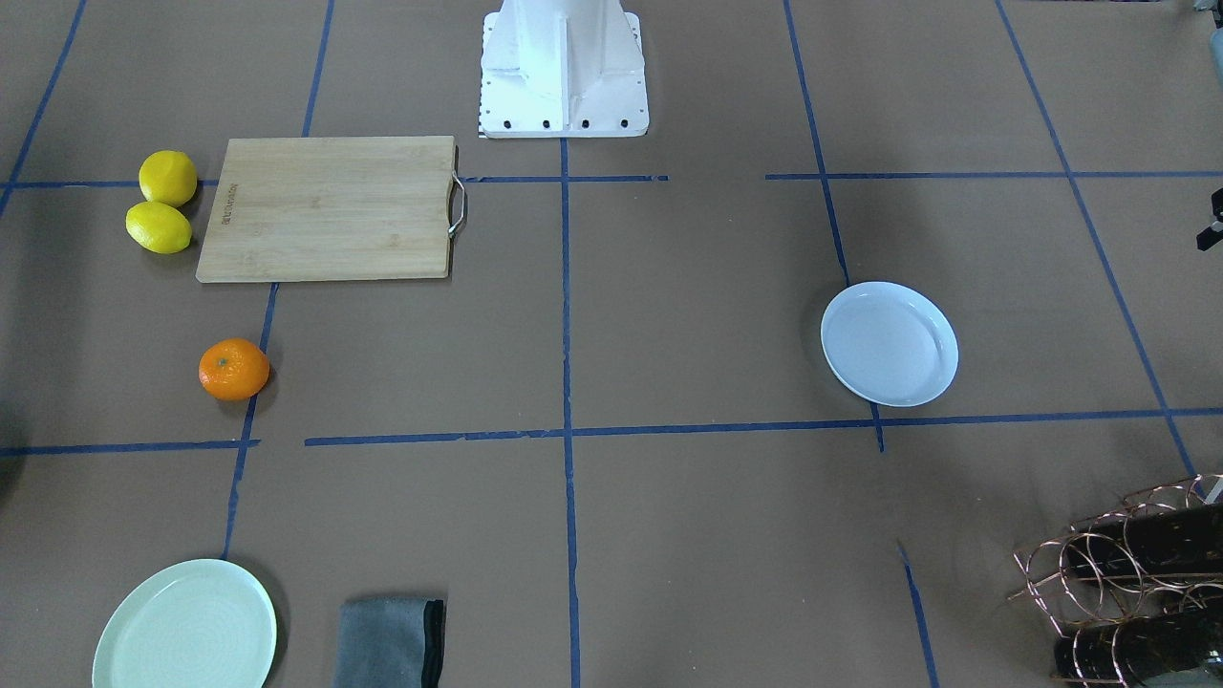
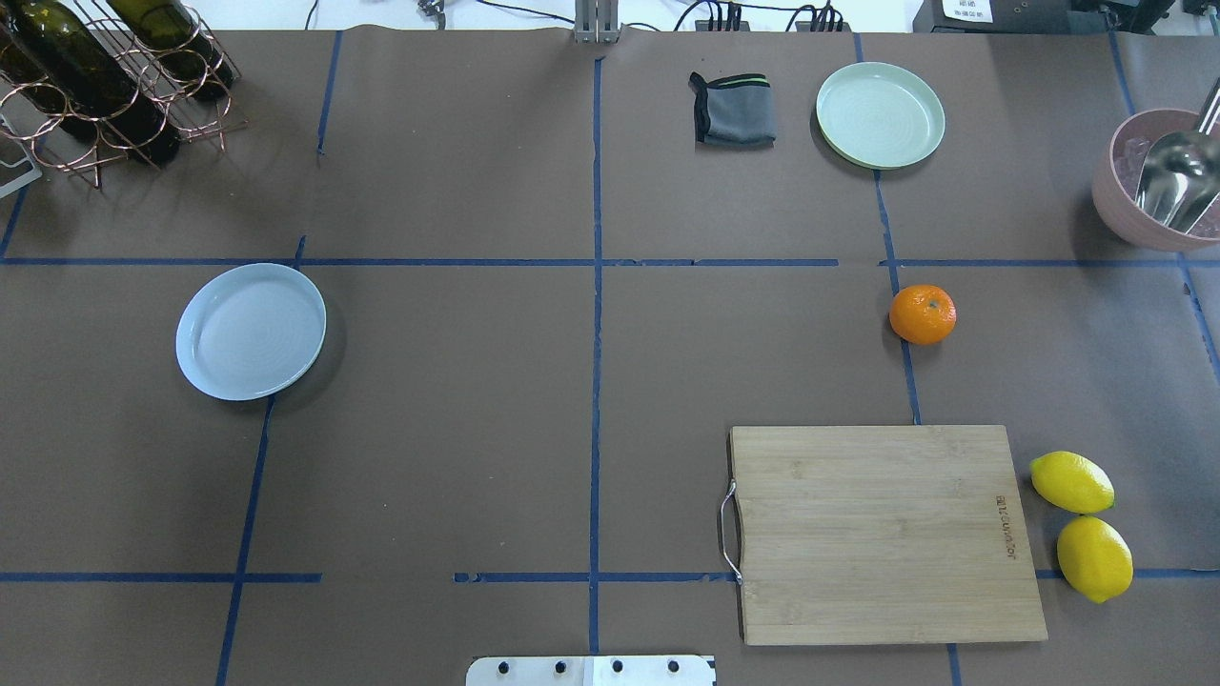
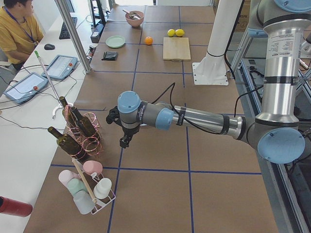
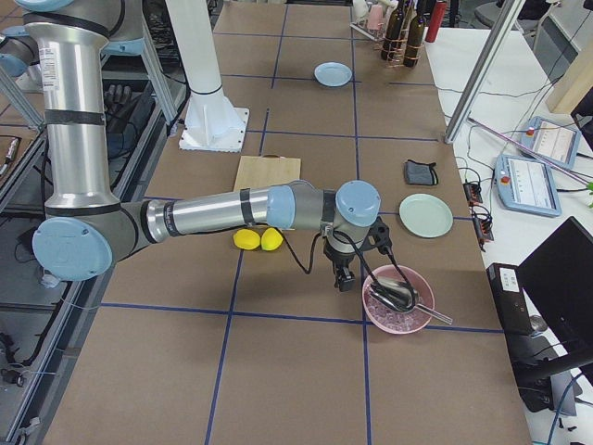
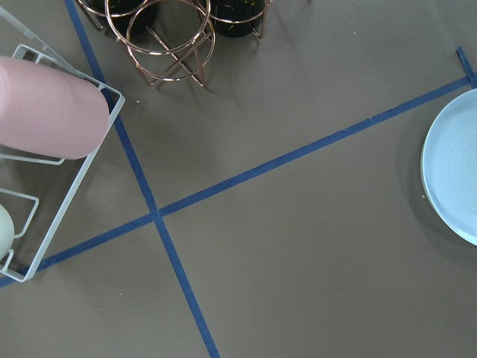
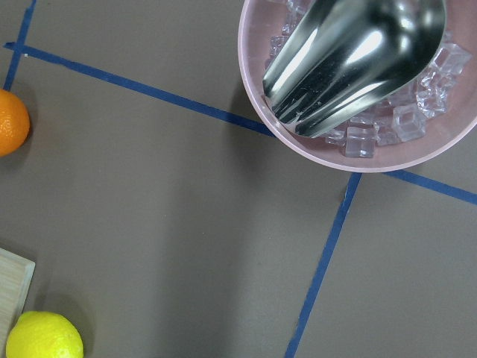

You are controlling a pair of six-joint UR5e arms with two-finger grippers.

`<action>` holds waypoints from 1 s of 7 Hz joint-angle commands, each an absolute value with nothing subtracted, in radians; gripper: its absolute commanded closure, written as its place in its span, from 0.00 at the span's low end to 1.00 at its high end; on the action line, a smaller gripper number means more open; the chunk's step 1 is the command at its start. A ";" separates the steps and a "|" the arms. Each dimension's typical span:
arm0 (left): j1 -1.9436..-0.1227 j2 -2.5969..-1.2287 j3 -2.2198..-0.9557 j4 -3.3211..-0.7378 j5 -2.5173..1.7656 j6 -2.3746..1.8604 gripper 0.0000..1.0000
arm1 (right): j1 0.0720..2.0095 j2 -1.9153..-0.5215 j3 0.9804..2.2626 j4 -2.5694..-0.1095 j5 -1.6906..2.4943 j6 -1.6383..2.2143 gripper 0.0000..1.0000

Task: Pick orange to plate
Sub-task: 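Reach the left gripper to the white plate rim and grasp it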

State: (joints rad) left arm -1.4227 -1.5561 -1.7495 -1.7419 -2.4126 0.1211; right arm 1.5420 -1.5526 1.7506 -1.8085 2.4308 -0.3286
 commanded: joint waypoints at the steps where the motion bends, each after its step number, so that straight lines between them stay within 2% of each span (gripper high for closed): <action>1: -1.169 -1.571 -1.744 -2.003 -2.402 -0.327 0.00 | 1.537 -1.554 1.755 -1.807 2.441 -0.328 0.00; 3: -0.969 -1.653 -1.669 -2.101 -2.243 -0.729 0.00 | 1.499 -1.555 1.746 -1.758 2.439 -0.327 0.00; 7: -0.917 -1.699 -1.534 -2.108 -2.191 -0.790 0.06 | 1.490 -1.555 1.747 -1.758 2.445 -0.325 0.00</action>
